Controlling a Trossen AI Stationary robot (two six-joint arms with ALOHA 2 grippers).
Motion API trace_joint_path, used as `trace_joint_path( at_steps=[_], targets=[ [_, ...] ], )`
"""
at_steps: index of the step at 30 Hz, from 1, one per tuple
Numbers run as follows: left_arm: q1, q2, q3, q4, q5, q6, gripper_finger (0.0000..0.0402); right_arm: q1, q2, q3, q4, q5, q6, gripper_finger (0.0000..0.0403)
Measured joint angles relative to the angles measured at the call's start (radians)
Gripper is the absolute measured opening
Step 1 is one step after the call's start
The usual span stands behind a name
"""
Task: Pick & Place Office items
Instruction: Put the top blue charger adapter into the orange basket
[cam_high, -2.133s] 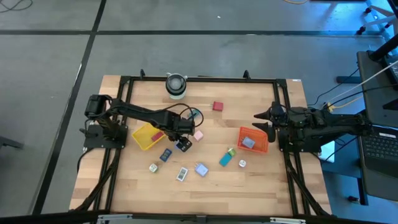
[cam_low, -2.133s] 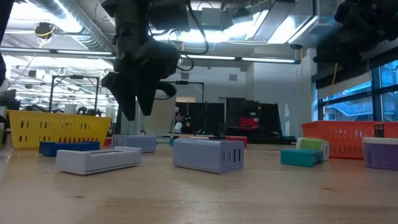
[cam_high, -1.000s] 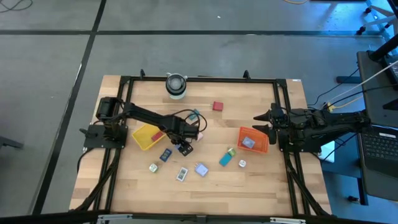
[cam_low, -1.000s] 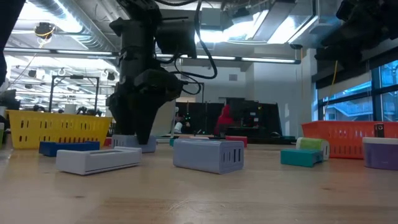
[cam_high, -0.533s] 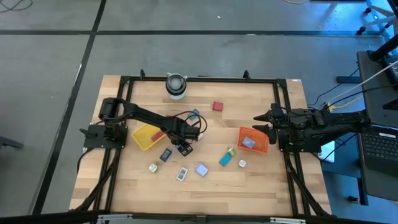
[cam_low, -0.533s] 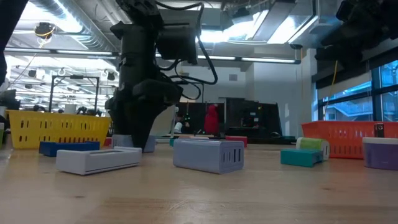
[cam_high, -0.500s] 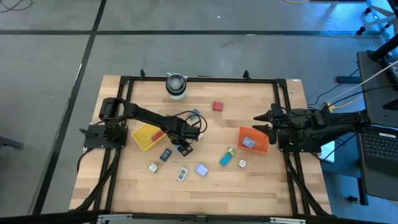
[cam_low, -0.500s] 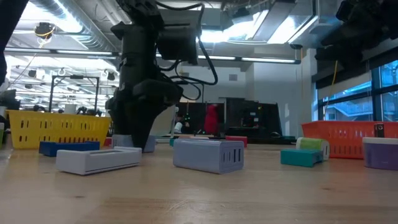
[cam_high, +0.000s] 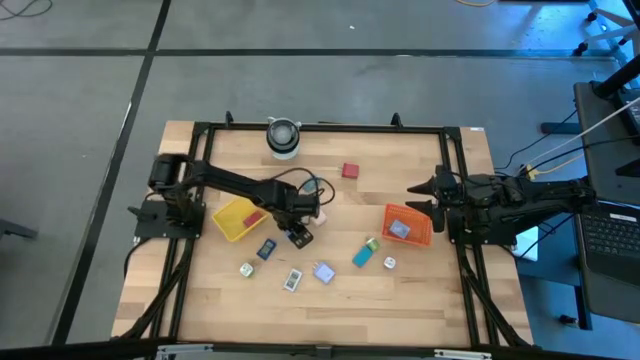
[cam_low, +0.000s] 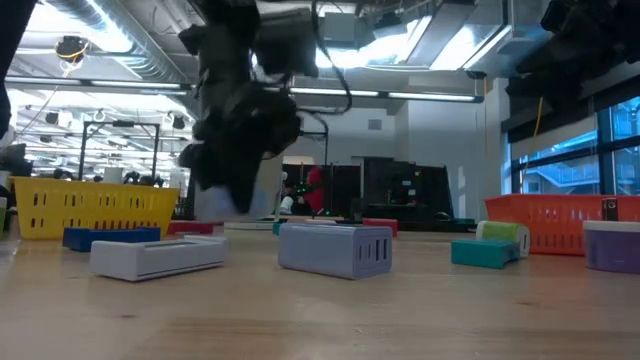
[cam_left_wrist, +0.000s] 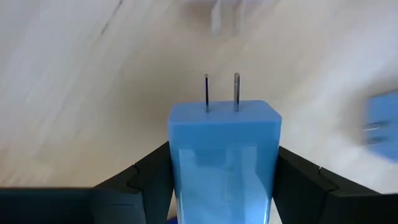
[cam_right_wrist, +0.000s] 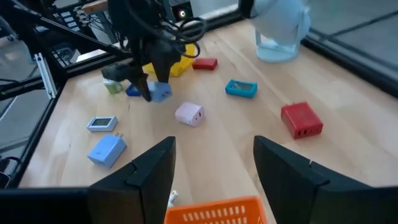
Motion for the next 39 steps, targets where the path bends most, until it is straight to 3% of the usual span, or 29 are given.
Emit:
trace_joint_path(
  at_steps=[5, 8, 13, 16, 23, 28, 31, 39],
  targets=[
    [0.03, -0.087, 0.002, 0.203, 0.131, 0.067, 0.0214, 0.0, 0.0, 0.0, 0.079, -0.002, -0.106, 0.0217],
    [0.06, -0.154, 0.002, 0.281, 0.139, 0.151, 0.0214, 0.0, 0.0, 0.0, 0.165, 0.022, -0.169, 0.0217],
    [0.116, -0.349, 0.002, 0.266, -0.129, 0.332, 0.0212, 0.0, 0.0, 0.043, 0.198, 0.086, -0.175, 0.0217],
    [0.123, -0.478, -0.029, 0.326, -0.19, 0.439, 0.0212, 0.0, 0.0, 0.069, 0.186, 0.063, -0.176, 0.0217],
    [0.208, -0.754, -0.301, 0.548, -0.236, 0.51, 0.0212, 0.0, 0.0, 0.118, 0.159, 0.054, -0.212, 0.0217],
    [0.304, -0.926, -0.617, 1.042, -0.157, 0.469, 0.0212, 0.0, 0.018, 0.13, 0.163, 0.181, -0.242, 0.0217],
    [0.349, -0.954, -0.747, 1.301, -0.083, 0.367, 0.0212, 0.0, 0.057, 0.13, 0.182, 0.25, -0.286, 0.0217],
    [0.34, -0.882, -0.769, 1.525, -0.09, 0.353, 0.0212, 0.0, 0.29, 0.13, 0.39, 0.468, -0.521, 0.0217]
  ],
)
